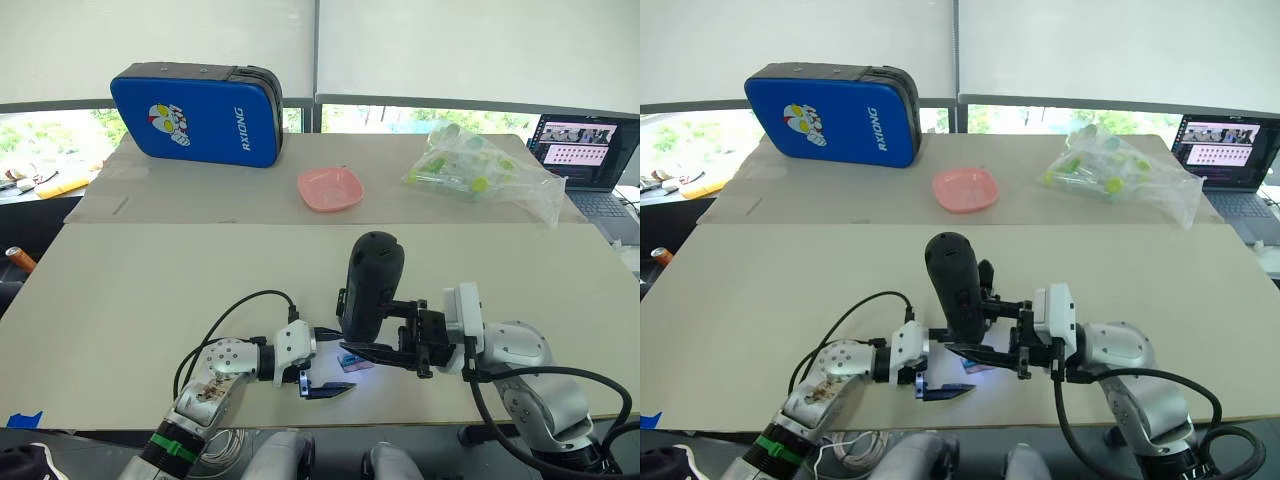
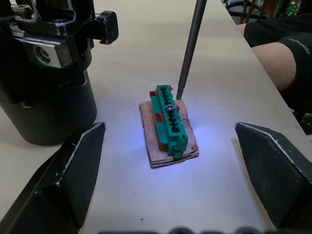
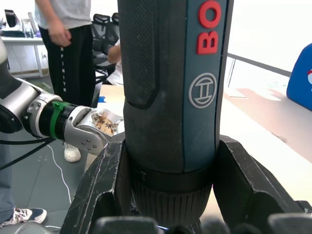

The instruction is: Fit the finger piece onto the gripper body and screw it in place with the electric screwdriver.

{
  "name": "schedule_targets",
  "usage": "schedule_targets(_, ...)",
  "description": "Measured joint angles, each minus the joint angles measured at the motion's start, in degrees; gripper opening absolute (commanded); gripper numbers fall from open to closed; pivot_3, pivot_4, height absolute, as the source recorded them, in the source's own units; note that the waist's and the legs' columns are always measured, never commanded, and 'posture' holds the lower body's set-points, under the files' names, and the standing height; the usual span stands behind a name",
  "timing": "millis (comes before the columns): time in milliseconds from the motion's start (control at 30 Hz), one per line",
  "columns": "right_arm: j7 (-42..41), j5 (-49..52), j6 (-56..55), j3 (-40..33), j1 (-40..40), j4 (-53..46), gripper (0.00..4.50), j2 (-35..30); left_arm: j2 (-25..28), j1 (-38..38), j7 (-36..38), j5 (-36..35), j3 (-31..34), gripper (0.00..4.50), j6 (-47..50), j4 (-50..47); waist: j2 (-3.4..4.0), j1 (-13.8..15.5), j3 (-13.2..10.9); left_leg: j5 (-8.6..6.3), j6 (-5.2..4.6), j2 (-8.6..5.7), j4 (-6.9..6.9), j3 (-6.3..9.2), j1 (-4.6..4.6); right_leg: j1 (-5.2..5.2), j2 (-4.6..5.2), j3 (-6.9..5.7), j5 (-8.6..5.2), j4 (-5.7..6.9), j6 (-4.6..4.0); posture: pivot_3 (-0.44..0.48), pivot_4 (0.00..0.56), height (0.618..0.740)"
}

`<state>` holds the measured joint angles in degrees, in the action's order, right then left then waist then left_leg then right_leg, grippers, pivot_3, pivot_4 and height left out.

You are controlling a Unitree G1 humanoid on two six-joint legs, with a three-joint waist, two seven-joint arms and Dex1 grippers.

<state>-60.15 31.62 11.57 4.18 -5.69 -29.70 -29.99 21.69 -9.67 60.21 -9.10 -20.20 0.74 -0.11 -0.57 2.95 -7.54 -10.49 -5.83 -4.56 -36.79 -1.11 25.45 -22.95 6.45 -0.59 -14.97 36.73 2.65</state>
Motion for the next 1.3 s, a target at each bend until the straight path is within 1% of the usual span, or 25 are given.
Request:
schedule_targets(467, -0.4, 0.0, -0.3, 0.0, 1.2, 0.3, 1.90, -0.3, -0.5, -1.2, 1.0, 0.0, -0.3, 4.47, 0.7, 0.9, 0.00, 0.0, 0.0, 0.00, 0.00, 0.00, -0.02, 0.00, 0.00, 0.00, 0.00, 0.01, 0.01, -0.01, 0.03, 0.000, 0.150, 0.740)
schedule_targets(1300, 0.2, -1.2, -1.2, 0.0, 0.2, 1.8, 1.90, -0.2, -0.6, -1.5, 1.2, 0.0, -0.6, 4.47, 1.1, 0.9, 0.00, 0.0, 0.0, 0.00, 0.00, 0.00, -0.02, 0.00, 0.00, 0.00, 0.00, 0.01, 0.01, -0.01, 0.03, 0.000, 0.150, 0.740)
